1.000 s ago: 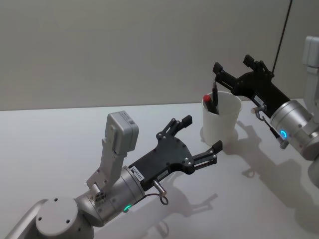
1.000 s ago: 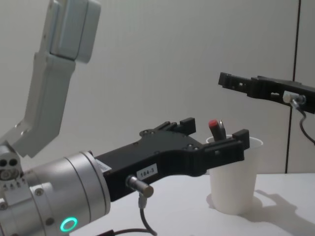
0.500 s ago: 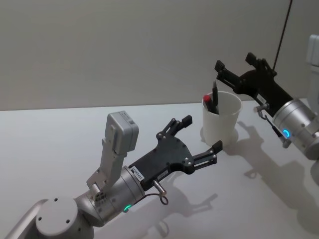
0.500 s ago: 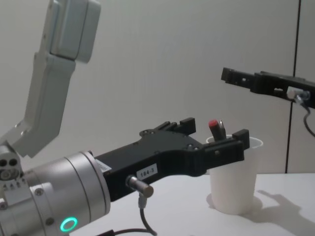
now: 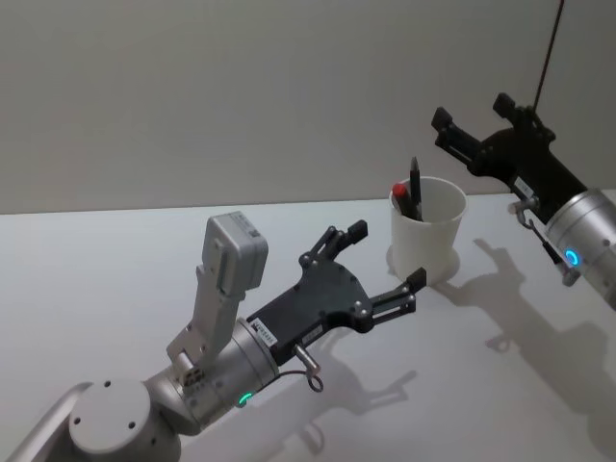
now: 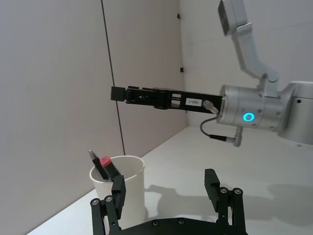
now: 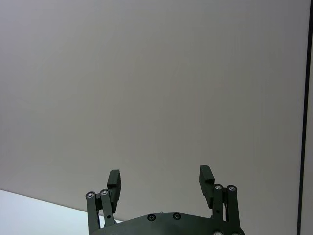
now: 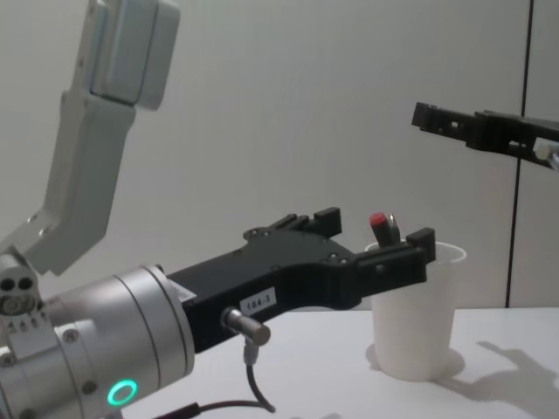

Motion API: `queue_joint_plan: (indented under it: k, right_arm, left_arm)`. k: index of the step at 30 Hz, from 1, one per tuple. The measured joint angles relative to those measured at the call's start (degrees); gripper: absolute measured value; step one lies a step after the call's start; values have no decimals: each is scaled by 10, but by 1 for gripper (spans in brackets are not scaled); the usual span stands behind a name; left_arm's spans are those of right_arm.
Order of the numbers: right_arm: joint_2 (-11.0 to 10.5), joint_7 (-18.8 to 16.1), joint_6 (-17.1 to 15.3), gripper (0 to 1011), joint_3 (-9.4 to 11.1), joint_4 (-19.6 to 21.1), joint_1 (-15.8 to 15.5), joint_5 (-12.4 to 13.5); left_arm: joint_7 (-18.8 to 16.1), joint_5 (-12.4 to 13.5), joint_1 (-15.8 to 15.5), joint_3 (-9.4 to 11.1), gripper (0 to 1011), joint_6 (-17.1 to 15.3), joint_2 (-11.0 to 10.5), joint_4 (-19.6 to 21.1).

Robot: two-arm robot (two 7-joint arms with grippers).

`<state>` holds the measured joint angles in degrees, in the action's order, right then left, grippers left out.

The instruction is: Place the pen into the pen holder.

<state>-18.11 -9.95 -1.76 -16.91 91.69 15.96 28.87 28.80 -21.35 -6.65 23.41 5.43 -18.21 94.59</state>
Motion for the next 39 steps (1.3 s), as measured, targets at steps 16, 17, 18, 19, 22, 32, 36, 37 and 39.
queue_joint_plan:
  k: [16,17,18,19,22,32,36,37,39]
  right_arm:
    - [-5,26,-1,1001,17,40,-71,-52]
    - [-6,28,-1,1001,18,43,-75,-55]
    - [-6,29,-1,1001,19,45,-79,-58]
    - [-7,32,-1,1001,21,50,-87,-65]
    - [-8,37,-1,1001,24,57,-100,-74]
    - [-12,56,-2,1001,37,88,-154,-114]
    - [-12,60,-2,1002,39,93,-164,-121]
    - [-12,61,-2,1001,40,94,-166,-122]
    - [-13,61,-2,1001,40,95,-167,-123]
  left_arm:
    - [-108,38,-26,10,1002,-24,-14,-5]
    - [-120,42,-29,11,1003,-27,-16,-6]
    - [-126,44,-31,12,1003,-28,-16,-6]
    - [-131,46,-32,12,1003,-29,-17,-7]
    - [-154,54,-38,14,1003,-34,-20,-8]
    - [-229,80,-57,21,1003,-51,-30,-11]
    - [-254,89,-63,24,1003,-57,-34,-13]
    - [-263,92,-65,25,1003,-58,-35,-13]
    - [-271,95,-67,25,1003,-60,-36,-13]
